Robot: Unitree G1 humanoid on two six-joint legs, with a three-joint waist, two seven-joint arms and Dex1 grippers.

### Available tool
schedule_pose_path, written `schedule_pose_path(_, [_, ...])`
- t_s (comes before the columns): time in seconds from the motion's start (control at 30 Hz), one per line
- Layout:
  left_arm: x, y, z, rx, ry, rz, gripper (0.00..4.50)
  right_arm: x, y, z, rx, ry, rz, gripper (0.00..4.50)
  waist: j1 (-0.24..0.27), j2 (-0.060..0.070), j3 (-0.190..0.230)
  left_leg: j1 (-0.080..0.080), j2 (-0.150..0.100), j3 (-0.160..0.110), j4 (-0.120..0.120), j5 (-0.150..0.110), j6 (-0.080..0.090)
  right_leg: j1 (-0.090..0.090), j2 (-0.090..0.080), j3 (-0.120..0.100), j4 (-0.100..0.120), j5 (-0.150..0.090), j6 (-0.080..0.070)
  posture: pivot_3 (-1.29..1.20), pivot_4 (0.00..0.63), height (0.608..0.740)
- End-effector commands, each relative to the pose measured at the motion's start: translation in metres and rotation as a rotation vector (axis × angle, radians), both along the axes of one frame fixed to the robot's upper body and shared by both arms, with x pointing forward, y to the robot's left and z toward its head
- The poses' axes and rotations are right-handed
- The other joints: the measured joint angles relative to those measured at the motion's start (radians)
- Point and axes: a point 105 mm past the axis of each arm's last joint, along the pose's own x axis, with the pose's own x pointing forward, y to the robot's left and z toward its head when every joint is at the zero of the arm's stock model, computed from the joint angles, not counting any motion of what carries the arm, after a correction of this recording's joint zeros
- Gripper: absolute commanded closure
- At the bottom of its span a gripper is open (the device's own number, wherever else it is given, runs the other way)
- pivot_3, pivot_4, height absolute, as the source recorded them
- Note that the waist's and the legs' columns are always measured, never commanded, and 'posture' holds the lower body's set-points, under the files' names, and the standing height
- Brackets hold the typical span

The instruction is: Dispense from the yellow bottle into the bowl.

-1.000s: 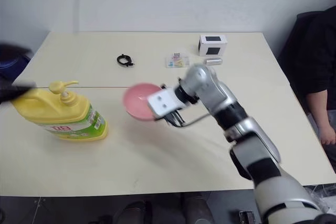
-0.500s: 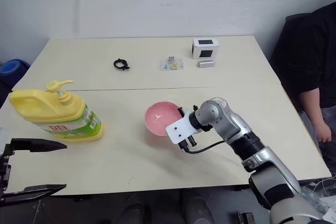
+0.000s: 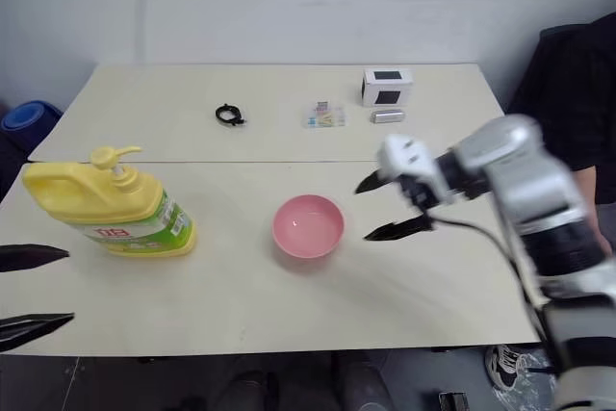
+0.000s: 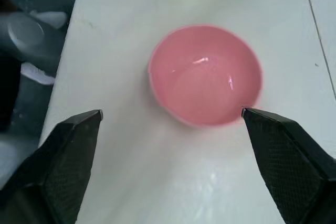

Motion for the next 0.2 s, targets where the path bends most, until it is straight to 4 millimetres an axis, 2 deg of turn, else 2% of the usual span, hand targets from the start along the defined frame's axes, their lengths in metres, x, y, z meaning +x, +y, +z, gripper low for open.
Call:
schedule_pose_path(0.03, [-0.008,0.013,0.019,-0.078,-0.049,0.063,0.00,-0.009,-0.018,0.021,0.080,0.069,-0.009,0.02,-0.003,0.000,0.000,0.000,0.000,0.001,0.000,0.000,0.001,0.000,0.001,0.000,-0.001,-0.001,0.000,0.00,0.150,0.740])
schedule_pose_path(0.1, [-0.010,0.020,0.020,-0.092,-0.047,0.097,0.00,-0.006,-0.030,0.029,0.125,0.092,-0.071,0.02,-0.011,-0.002,0.002,0.001,0.000,0.003,0.000,-0.001,0.001,0.000,0.002,0.002,0.000,-0.001,0.000,0.00,0.150,0.740])
schedule_pose_path(0.2, [-0.010,0.022,0.020,-0.112,-0.041,0.108,0.00,-0.008,-0.035,0.028,0.146,0.124,-0.089,0.02,-0.019,-0.002,0.002,0.002,0.000,0.004,0.000,-0.001,0.001,0.000,0.002,0.005,0.000,-0.001,0.001,0.00,0.150,0.740])
